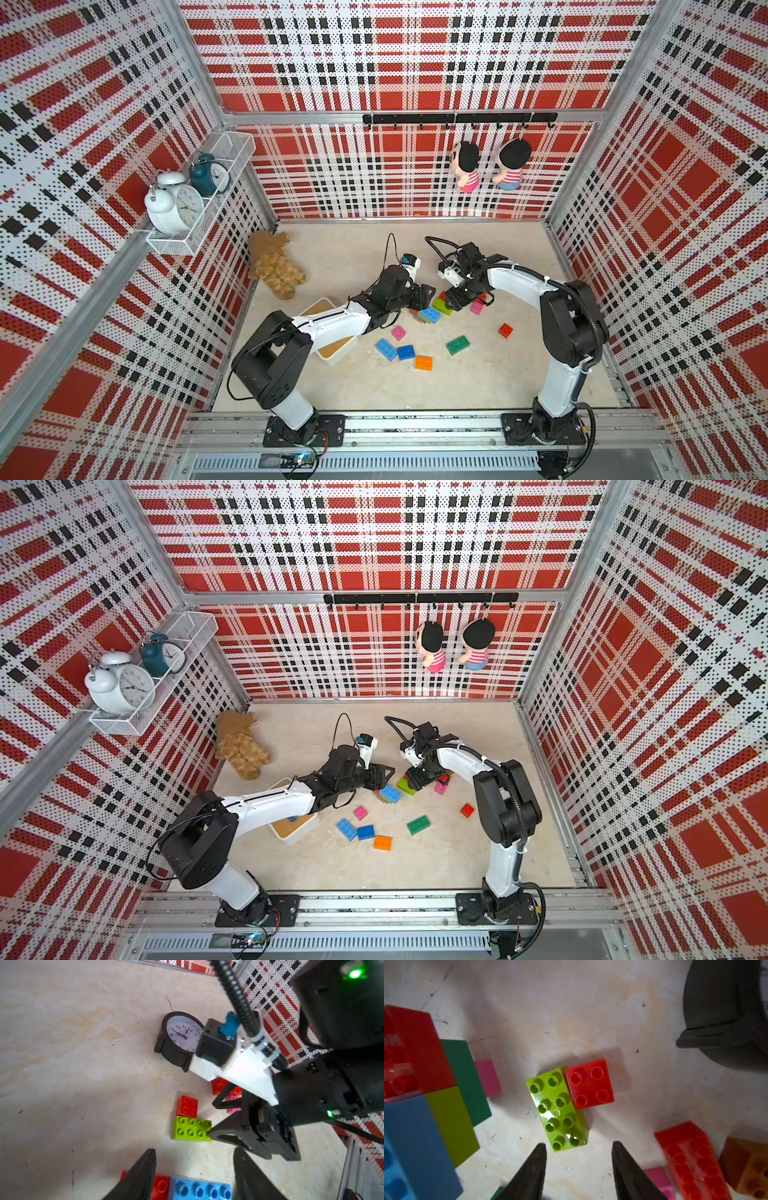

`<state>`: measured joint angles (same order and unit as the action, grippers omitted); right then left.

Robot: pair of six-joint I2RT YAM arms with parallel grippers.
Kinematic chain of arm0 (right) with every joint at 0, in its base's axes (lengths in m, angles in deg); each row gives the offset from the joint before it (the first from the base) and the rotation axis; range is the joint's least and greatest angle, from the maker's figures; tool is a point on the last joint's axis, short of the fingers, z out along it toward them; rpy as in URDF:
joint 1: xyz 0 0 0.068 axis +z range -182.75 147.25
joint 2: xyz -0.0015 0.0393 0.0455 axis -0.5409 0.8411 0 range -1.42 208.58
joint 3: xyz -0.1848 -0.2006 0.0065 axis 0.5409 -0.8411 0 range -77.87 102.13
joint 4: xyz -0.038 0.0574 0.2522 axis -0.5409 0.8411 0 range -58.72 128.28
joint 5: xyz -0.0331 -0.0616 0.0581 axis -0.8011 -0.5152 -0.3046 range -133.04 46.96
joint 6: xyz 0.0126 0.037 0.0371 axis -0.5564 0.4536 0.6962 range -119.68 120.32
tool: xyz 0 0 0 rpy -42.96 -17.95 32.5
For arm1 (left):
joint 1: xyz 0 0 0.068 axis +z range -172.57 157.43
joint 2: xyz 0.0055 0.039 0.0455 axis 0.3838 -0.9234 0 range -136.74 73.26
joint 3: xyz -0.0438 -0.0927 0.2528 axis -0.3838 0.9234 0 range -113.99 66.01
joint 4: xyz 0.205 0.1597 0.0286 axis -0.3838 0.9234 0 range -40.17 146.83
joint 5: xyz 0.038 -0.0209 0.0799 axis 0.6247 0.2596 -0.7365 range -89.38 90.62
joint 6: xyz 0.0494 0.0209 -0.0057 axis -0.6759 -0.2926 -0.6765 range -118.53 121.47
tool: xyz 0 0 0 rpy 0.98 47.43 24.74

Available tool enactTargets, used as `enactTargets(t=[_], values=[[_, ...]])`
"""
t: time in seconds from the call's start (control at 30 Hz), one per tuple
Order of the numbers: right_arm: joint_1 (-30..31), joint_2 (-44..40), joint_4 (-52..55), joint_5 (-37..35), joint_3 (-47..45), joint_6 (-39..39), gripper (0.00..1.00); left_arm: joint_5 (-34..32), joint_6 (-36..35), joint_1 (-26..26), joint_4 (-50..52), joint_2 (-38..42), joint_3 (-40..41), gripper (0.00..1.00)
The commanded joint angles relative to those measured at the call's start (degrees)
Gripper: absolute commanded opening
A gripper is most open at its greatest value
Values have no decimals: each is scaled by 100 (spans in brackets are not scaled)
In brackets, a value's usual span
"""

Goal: Assemble a heart with building blocks
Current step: Pick up the building block from the center of the board.

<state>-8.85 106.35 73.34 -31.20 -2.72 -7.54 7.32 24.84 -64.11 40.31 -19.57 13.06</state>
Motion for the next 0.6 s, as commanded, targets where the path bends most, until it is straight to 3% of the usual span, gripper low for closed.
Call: enactTargets(t=[0.0,0.33,0.57], values=[[68,141,-23,70,179,-216,54,-184,-202,-82,89,197,-136,63],[209,410,108,5,288,-365,54,-240,-202,-91,101,204,-77,63],[311,552,174,-128,389,-410,49,-248,-202,-82,98,165,-57,62]])
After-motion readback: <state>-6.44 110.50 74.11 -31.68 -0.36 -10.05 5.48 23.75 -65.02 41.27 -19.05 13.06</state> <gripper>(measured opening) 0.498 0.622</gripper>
